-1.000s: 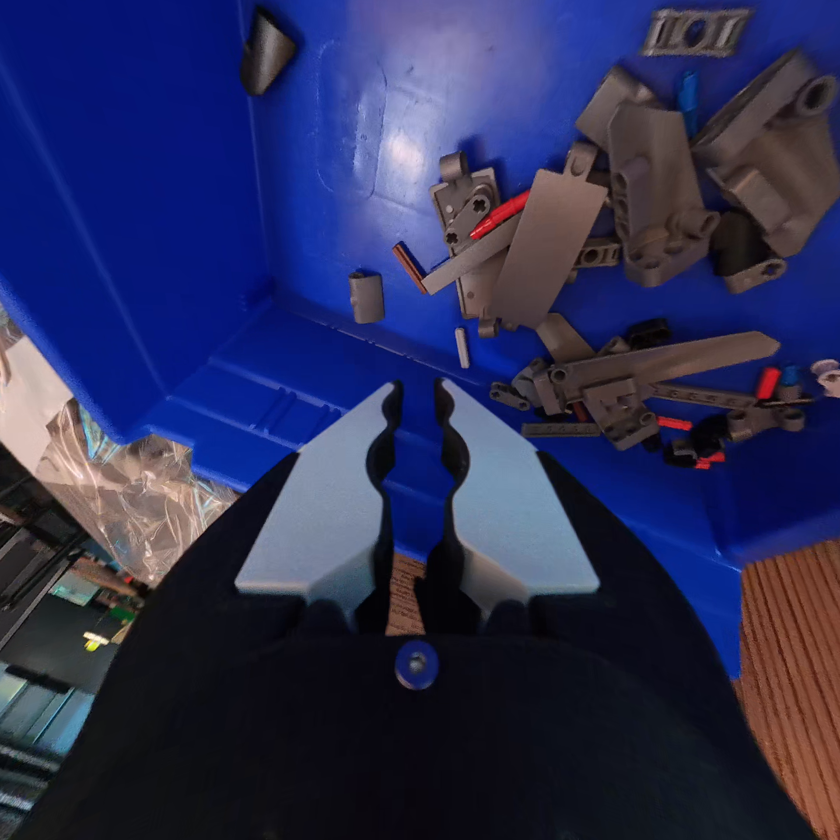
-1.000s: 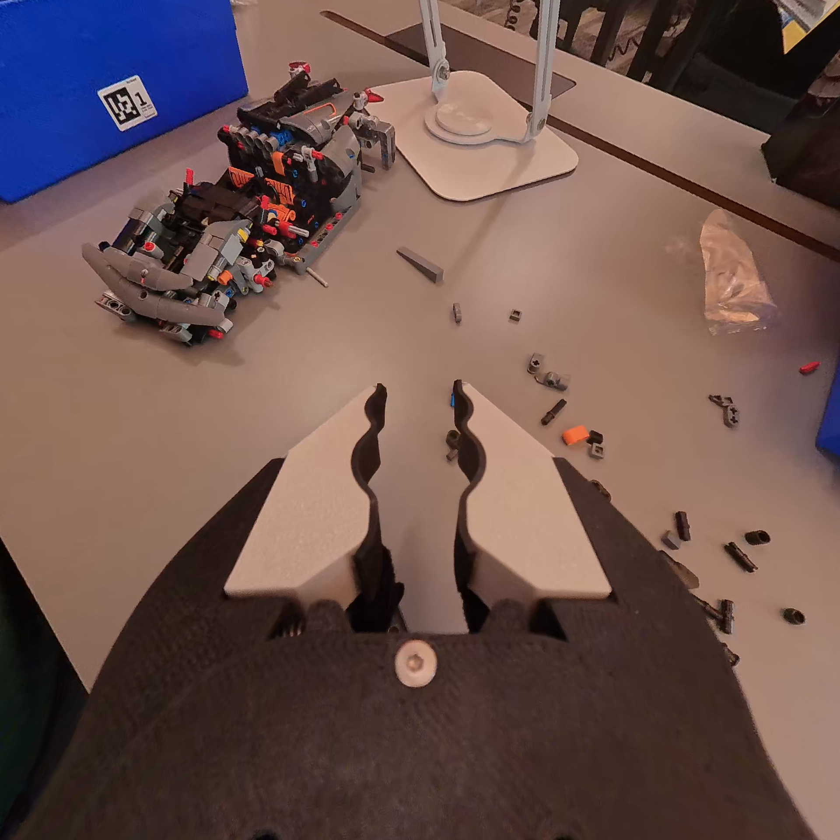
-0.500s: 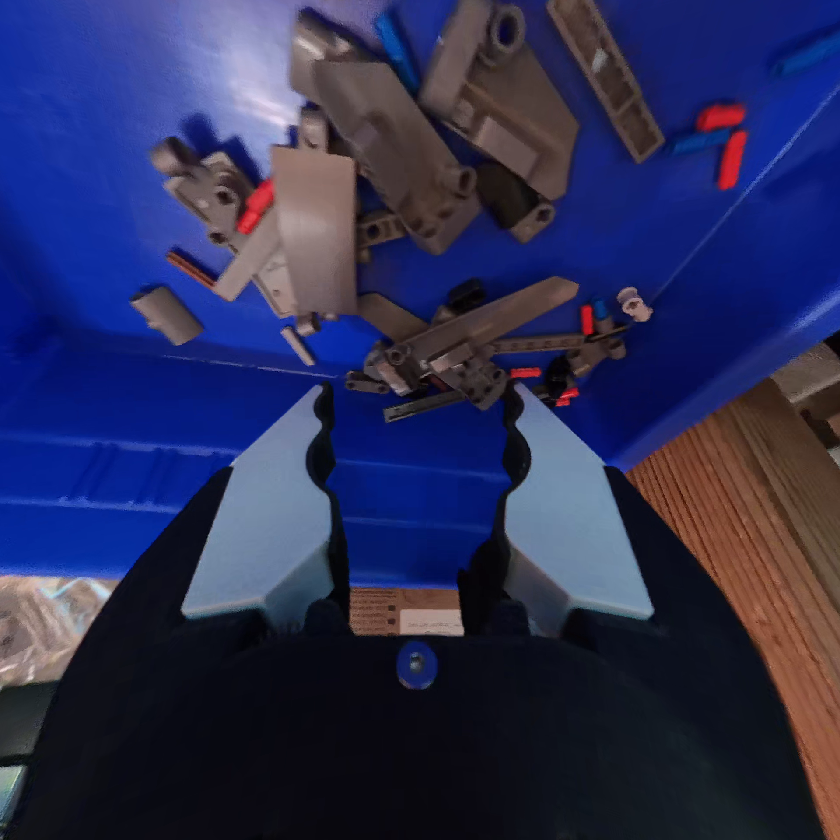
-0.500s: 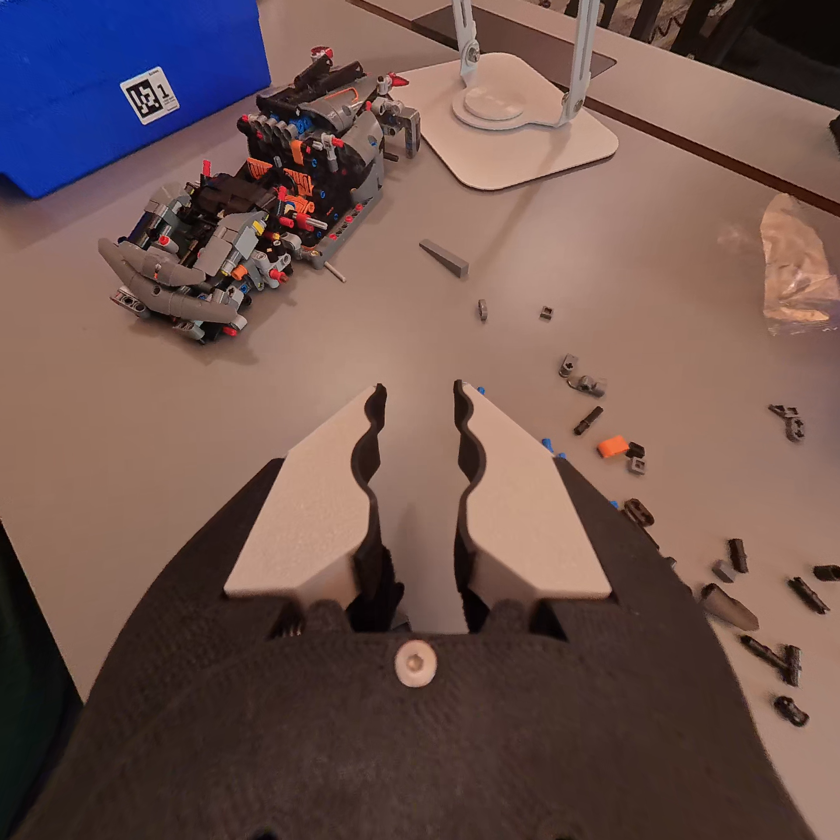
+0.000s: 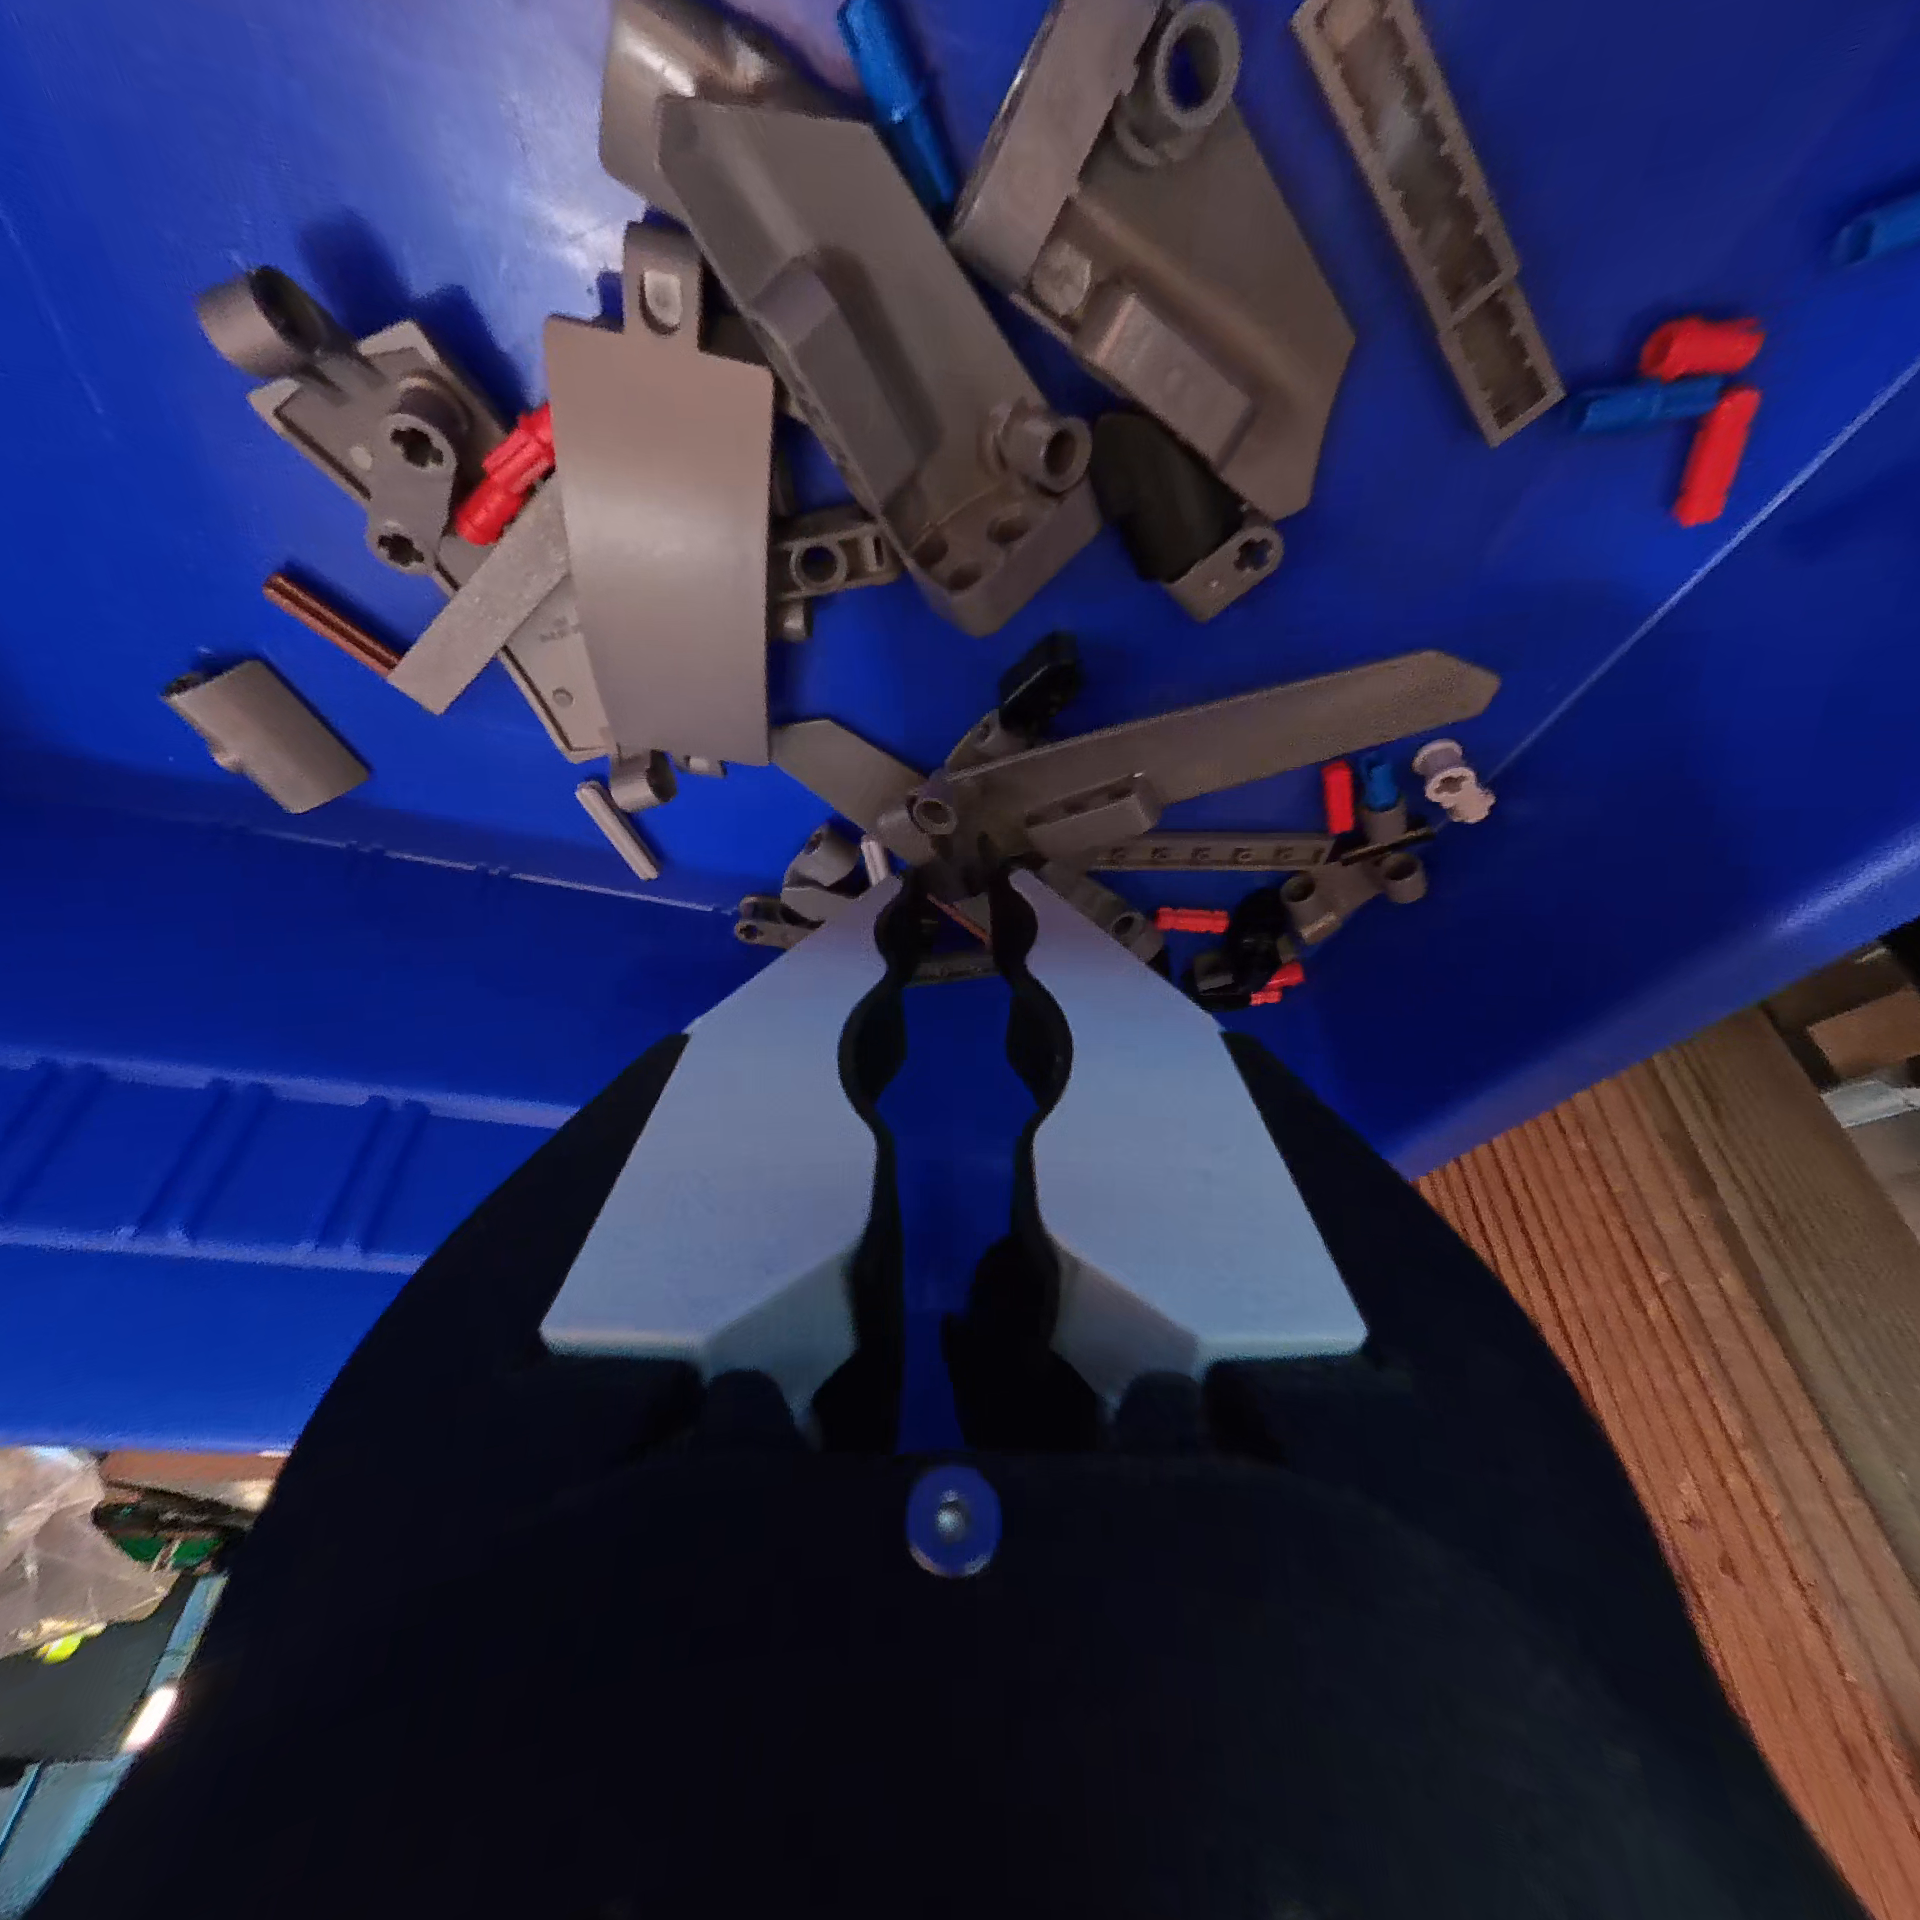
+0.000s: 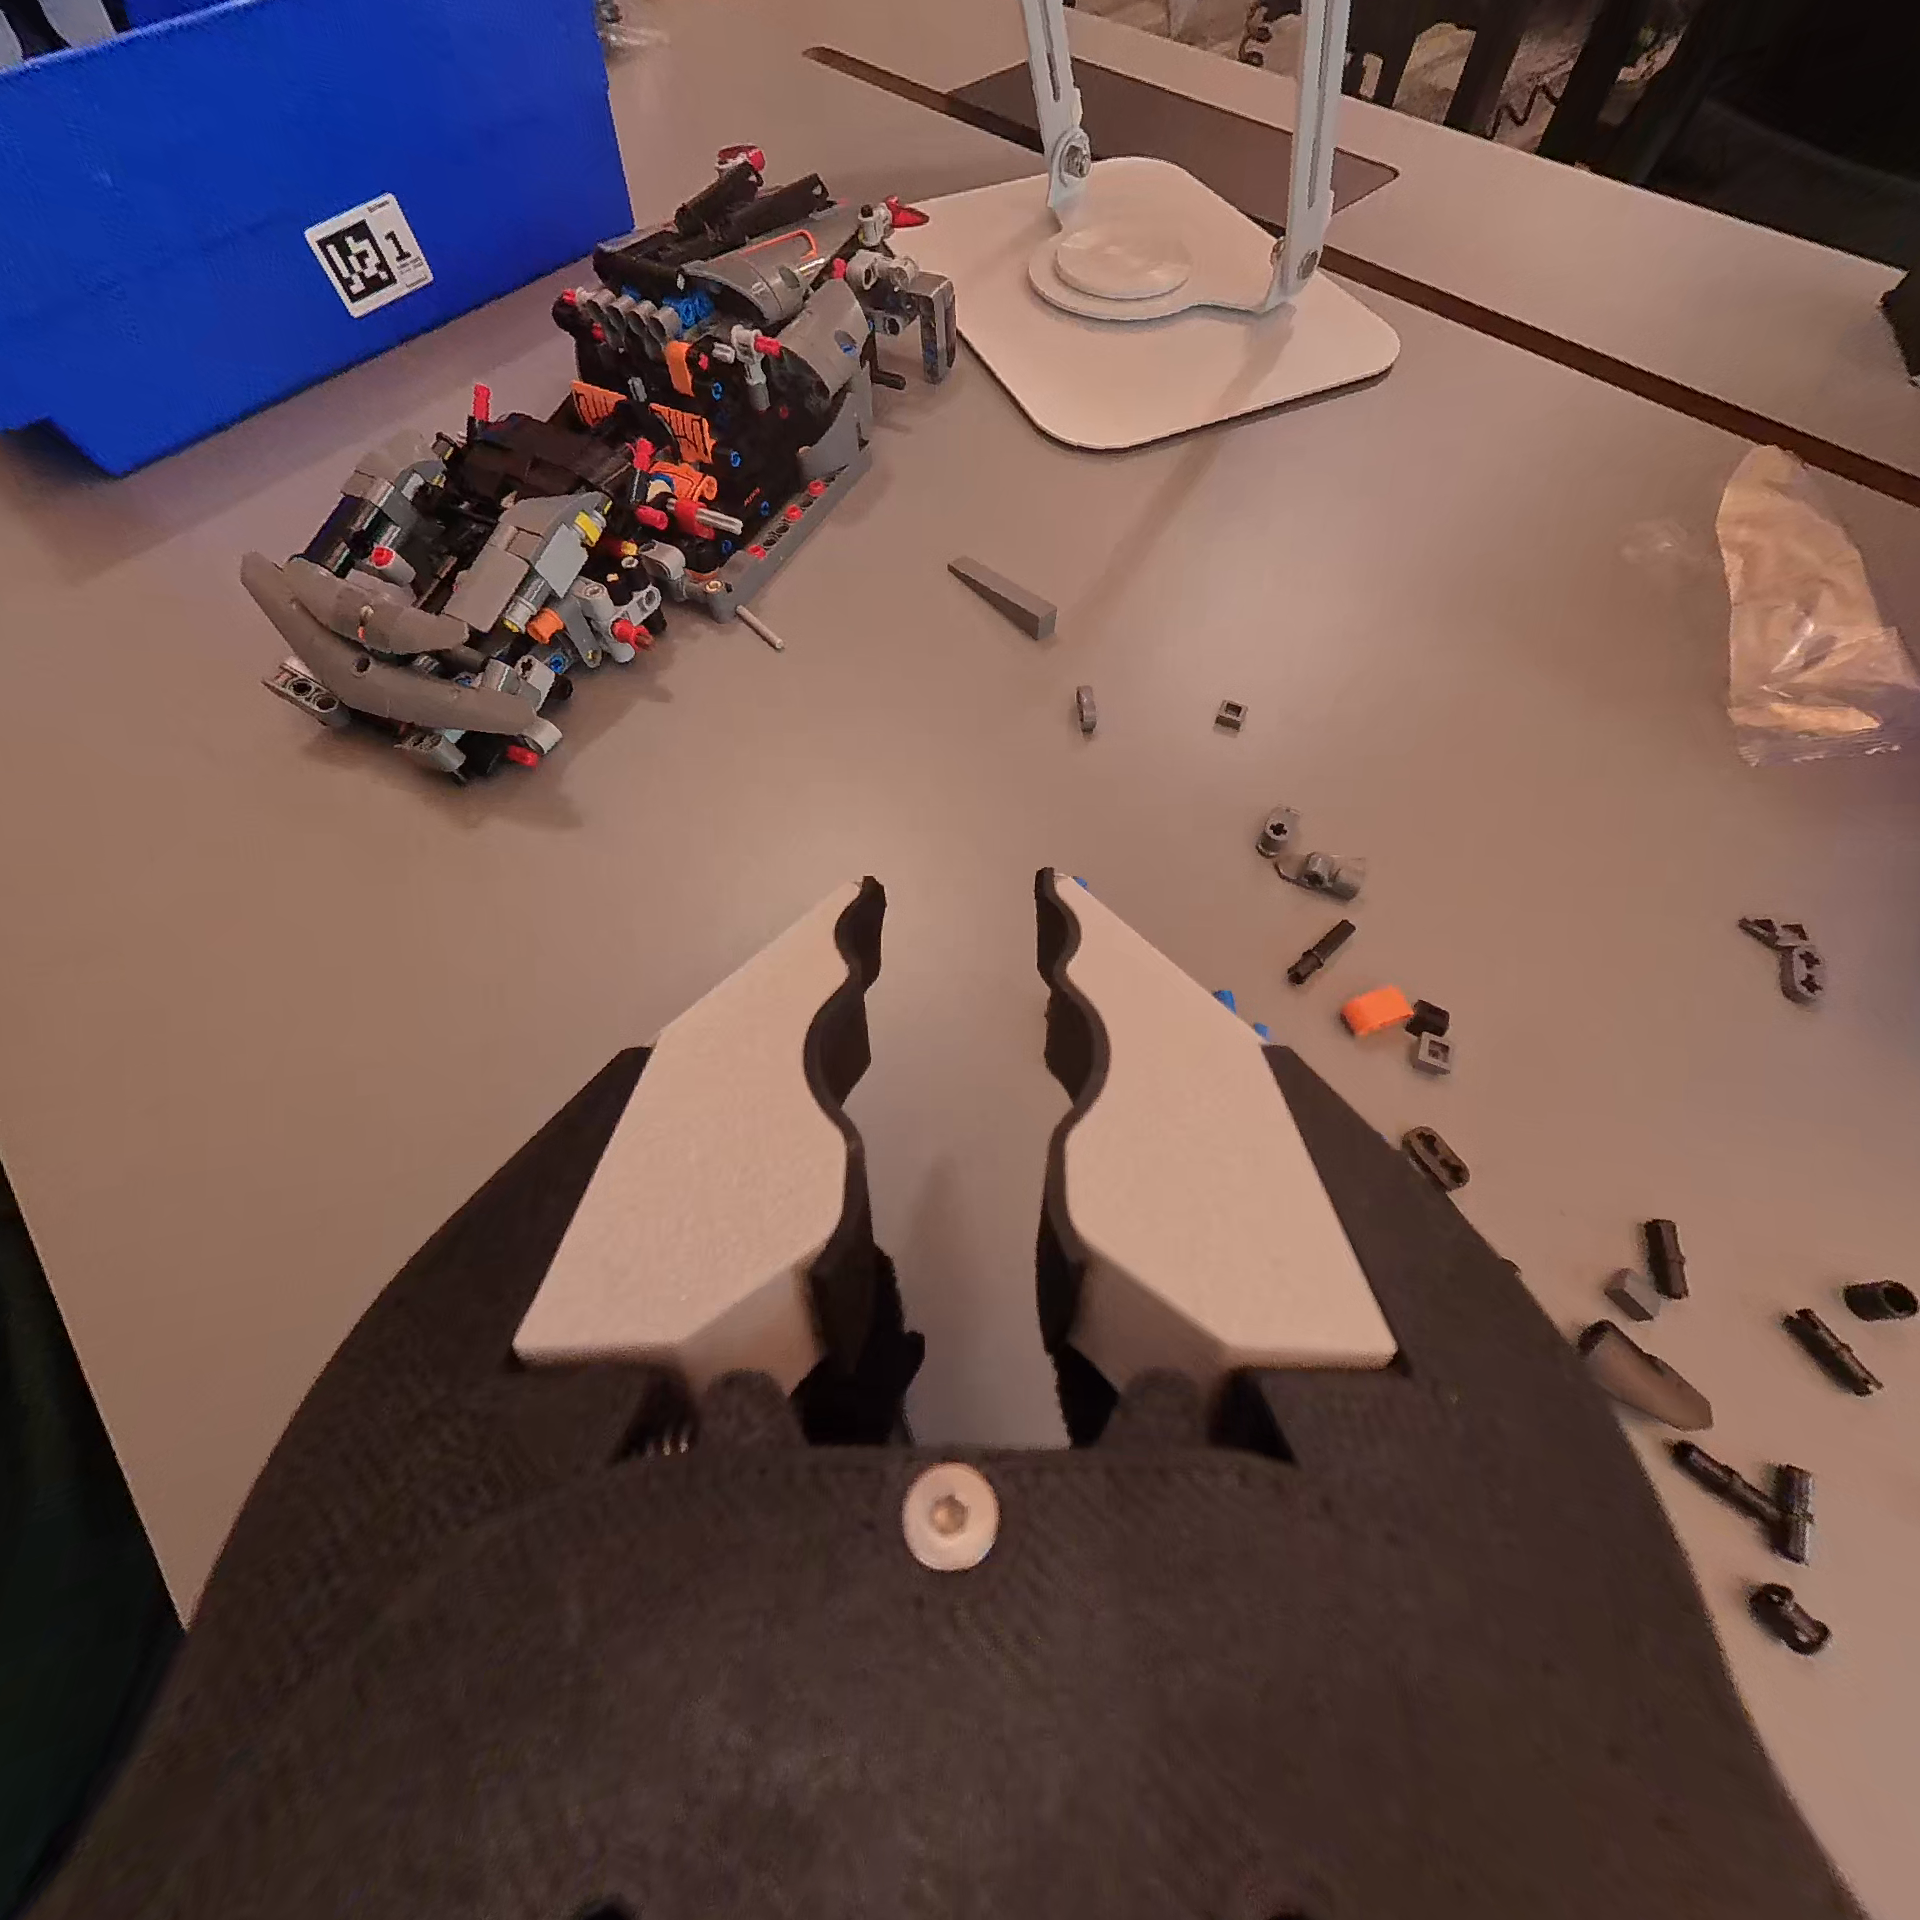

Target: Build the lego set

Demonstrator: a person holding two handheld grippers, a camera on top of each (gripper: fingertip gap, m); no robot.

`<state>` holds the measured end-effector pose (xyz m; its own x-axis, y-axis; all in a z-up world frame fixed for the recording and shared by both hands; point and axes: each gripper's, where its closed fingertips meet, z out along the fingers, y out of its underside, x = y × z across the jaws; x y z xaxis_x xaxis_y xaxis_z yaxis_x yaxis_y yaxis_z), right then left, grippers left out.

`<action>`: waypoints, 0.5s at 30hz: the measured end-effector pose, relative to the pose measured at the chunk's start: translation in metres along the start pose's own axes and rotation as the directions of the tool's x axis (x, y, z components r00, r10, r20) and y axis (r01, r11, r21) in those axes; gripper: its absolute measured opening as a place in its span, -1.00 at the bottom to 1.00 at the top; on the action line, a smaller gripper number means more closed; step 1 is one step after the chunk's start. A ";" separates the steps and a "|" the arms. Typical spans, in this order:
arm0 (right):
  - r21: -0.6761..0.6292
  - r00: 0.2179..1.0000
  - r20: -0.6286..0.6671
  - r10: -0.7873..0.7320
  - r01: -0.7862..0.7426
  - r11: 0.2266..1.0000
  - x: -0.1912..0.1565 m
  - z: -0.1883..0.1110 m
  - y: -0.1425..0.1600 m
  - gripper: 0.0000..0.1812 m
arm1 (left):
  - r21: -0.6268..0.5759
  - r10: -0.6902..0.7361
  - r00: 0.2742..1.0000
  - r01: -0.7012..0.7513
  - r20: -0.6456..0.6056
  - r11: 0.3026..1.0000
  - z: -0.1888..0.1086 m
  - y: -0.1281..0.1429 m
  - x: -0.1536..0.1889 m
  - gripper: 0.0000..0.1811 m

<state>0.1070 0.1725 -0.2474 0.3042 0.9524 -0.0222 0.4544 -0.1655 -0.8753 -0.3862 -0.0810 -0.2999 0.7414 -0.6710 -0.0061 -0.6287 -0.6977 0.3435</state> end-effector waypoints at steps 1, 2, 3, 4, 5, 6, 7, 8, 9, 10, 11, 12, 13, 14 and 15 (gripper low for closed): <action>0.001 1.000 0.000 0.000 0.000 1.000 0.000 0.000 0.000 -0.69 | -0.019 0.001 1.000 -0.001 0.012 1.000 0.000 0.002 -0.001 -0.88; 0.005 1.000 0.001 0.002 -0.002 1.000 0.000 -0.001 -0.001 -0.69 | -0.041 0.003 1.000 -0.002 0.029 0.999 -0.001 0.005 -0.004 -0.89; 0.009 1.000 0.002 0.003 -0.003 1.000 0.000 -0.001 -0.001 -0.69 | -0.050 0.007 0.999 -0.005 0.051 0.999 -0.002 0.006 -0.008 -0.90; 0.011 1.000 0.002 0.002 -0.002 1.000 0.000 -0.002 -0.002 -0.69 | -0.045 0.001 0.998 0.002 0.059 0.999 -0.005 0.007 -0.010 -0.90; 0.010 1.000 0.001 0.000 0.000 1.000 0.000 -0.001 -0.001 -0.69 | -0.038 -0.014 0.998 0.017 0.069 0.999 -0.009 0.007 -0.014 -0.90; 0.008 1.000 0.000 -0.001 0.001 1.000 0.000 -0.001 -0.001 -0.69 | -0.026 -0.023 0.996 0.025 0.088 0.999 -0.015 0.007 -0.018 -0.91; 0.007 1.000 -0.001 -0.004 0.004 1.000 0.000 -0.001 -0.002 -0.69 | -0.007 -0.031 0.994 0.032 0.100 0.999 -0.021 0.006 -0.021 -0.91; 0.009 1.000 -0.002 -0.007 0.007 1.000 -0.001 -0.002 -0.002 -0.69 | 0.010 -0.044 0.993 0.043 0.108 0.999 -0.027 0.005 -0.024 -0.91; 0.012 1.000 -0.003 -0.009 0.009 1.000 -0.001 -0.002 -0.003 -0.69 | 0.023 -0.051 0.992 0.049 0.119 0.999 -0.034 0.005 -0.026 -0.91; 0.016 1.000 -0.006 -0.011 0.011 1.000 -0.001 -0.002 -0.005 -0.69 | 0.030 -0.054 0.990 0.051 0.132 0.998 -0.041 0.004 -0.028 -0.92; 0.022 1.000 -0.009 -0.012 0.012 1.000 -0.002 -0.003 -0.006 -0.69 | 0.034 -0.053 0.988 0.049 0.147 0.998 -0.049 0.004 -0.030 -0.92; 0.029 1.000 -0.008 -0.014 0.014 0.999 -0.002 -0.003 -0.008 -0.68 | 0.040 -0.053 0.985 0.047 0.164 0.998 -0.057 0.003 -0.032 -0.92; 0.035 1.000 -0.006 -0.016 0.016 0.999 -0.004 -0.004 -0.011 -0.69 | 0.045 -0.050 0.983 0.042 0.179 0.998 -0.066 0.001 -0.033 -0.93; 0.039 1.000 -0.007 -0.019 0.019 0.999 -0.004 -0.003 -0.013 -0.68 | 0.050 -0.043 0.980 0.034 0.193 0.998 -0.075 -0.002 -0.034 -0.93; 0.044 1.000 -0.009 -0.023 0.024 0.999 -0.005 -0.003 -0.015 -0.67 | 0.054 -0.035 0.977 0.024 0.209 0.998 -0.084 -0.005 -0.035 -0.93</action>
<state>0.1017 0.1694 -0.2327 0.3012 0.9536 0.0025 0.4246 -0.1317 -0.8958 -0.3893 -0.0328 -0.2226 0.6975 -0.6840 -0.2138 -0.6227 -0.7261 0.2916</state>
